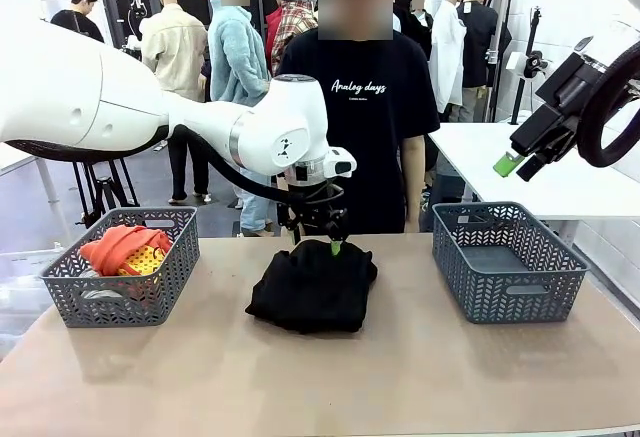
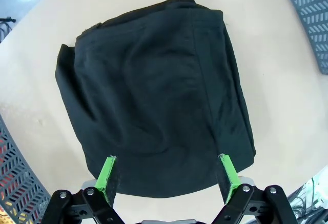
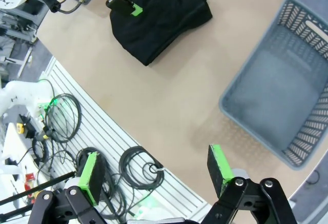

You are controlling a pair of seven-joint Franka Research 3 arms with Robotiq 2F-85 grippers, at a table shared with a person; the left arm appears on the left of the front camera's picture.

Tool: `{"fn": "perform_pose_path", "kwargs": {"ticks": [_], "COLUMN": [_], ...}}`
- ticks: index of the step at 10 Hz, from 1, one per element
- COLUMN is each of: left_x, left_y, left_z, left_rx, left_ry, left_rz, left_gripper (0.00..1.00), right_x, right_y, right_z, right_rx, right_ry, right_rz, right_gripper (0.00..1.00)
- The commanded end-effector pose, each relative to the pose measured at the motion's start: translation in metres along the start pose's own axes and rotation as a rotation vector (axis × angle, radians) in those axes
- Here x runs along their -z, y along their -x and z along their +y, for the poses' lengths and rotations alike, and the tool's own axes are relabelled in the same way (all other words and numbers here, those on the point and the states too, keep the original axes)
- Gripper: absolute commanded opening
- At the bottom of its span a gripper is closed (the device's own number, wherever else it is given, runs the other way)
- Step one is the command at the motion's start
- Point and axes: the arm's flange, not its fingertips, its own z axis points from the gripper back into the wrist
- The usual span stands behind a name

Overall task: Sort the tops and bottoms.
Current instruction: Lift clothes from the center of the table with your left hand.

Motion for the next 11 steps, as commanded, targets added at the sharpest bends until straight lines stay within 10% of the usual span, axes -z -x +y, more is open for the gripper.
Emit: {"fn": "perform_pose_path", "kwargs": {"ticks": [1, 11], "left_x": [0.0, 0.072], "left_y": [-0.004, -0.022], "left_z": [-0.004, 0.0], "left_rx": [-0.032, -0.249], "left_ry": [0.001, -0.065], "left_rz": [-0.035, 0.043], "left_gripper": [0.98, 0.98], "right_x": [0.001, 0.001], "right_y": [0.001, 0.001], "right_z": [0.0, 0.0], "right_rx": [0.001, 0.001], "right_ry": [0.011, 0.011], "right_rz": [0.011, 0.011], "right_gripper": [1.0, 1.0]}}
